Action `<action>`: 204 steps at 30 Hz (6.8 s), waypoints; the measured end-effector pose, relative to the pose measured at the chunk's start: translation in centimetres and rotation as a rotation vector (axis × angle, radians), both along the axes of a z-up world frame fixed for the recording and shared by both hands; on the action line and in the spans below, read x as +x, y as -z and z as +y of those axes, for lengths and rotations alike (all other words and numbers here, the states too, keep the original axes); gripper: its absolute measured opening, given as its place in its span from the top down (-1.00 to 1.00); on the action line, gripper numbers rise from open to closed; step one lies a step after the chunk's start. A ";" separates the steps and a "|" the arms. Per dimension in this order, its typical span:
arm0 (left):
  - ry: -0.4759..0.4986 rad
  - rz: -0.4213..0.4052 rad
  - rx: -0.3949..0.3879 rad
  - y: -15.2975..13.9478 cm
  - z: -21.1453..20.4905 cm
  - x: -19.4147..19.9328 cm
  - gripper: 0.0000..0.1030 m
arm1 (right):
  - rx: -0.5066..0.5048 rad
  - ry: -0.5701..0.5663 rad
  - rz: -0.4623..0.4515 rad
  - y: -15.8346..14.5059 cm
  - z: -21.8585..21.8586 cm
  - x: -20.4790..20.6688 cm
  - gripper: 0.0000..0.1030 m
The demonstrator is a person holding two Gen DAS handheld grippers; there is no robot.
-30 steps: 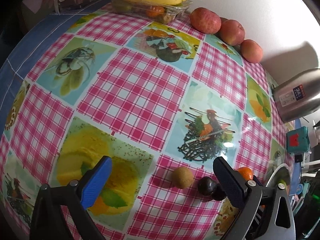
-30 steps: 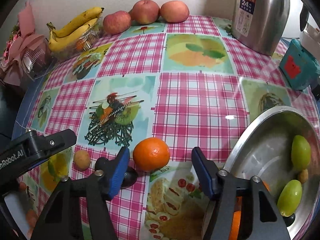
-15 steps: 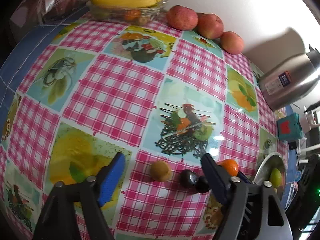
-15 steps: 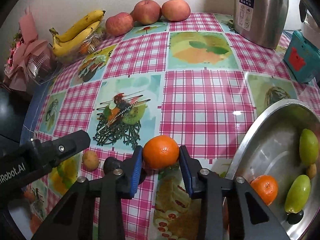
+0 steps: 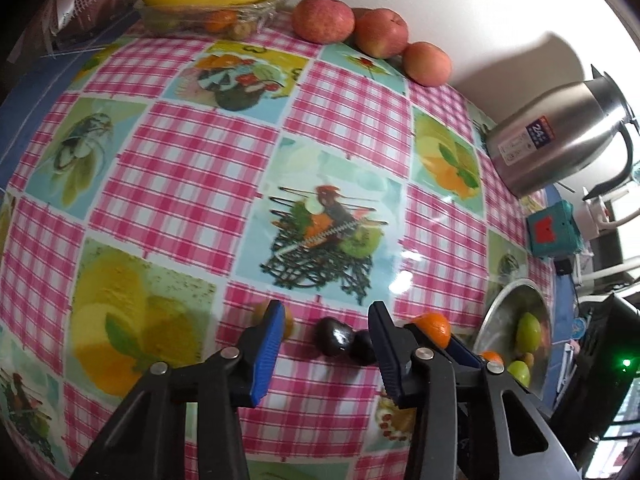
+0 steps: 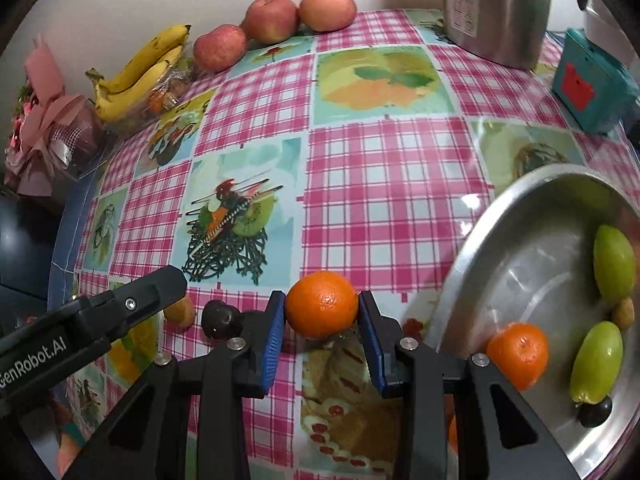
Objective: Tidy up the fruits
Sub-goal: 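Close the right tool on the tangerine while the left tool closes on a dark plum, then carry the tangerine and the dark plum with both tools toward the steel bowl, then lower both tools over the bowl and open them to release tangerine and plum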
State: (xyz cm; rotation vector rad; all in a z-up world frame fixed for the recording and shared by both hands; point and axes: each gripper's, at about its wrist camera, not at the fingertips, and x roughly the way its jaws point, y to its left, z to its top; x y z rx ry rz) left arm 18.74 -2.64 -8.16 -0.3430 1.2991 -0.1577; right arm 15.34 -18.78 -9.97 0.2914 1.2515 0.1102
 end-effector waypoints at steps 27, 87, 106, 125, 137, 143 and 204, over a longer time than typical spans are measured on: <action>-0.174 0.105 -0.077 2.7 0.1 -1.7 0.32 | 0.073 0.032 -0.002 -1.5 -1.4 -1.2 0.27; -0.250 -0.029 -0.162 -2.7 2.3 -1.7 0.59 | 0.094 0.043 -0.116 -6.6 -1.7 -3.0 0.27; -0.204 -0.062 -0.187 -4.3 0.8 -2.5 0.59 | 0.052 0.144 -0.122 -7.2 -5.0 -5.1 0.27; 0.074 -0.094 -0.132 -4.4 -8.9 -4.6 0.59 | 0.053 0.426 -0.094 -6.1 -15.8 -7.4 0.27; 0.263 -0.092 -0.059 -3.6 -15.9 -6.8 0.59 | -0.016 0.523 -0.080 -6.1 -20.2 -9.4 0.27; 0.320 -0.091 -0.013 -3.0 -18.0 -7.7 0.59 | -0.042 0.530 -0.089 -6.5 -20.9 -10.1 0.27; 0.427 -0.073 0.055 -1.2 -21.5 -9.2 0.28 | -0.071 0.505 0.042 -3.7 -20.4 -9.2 0.19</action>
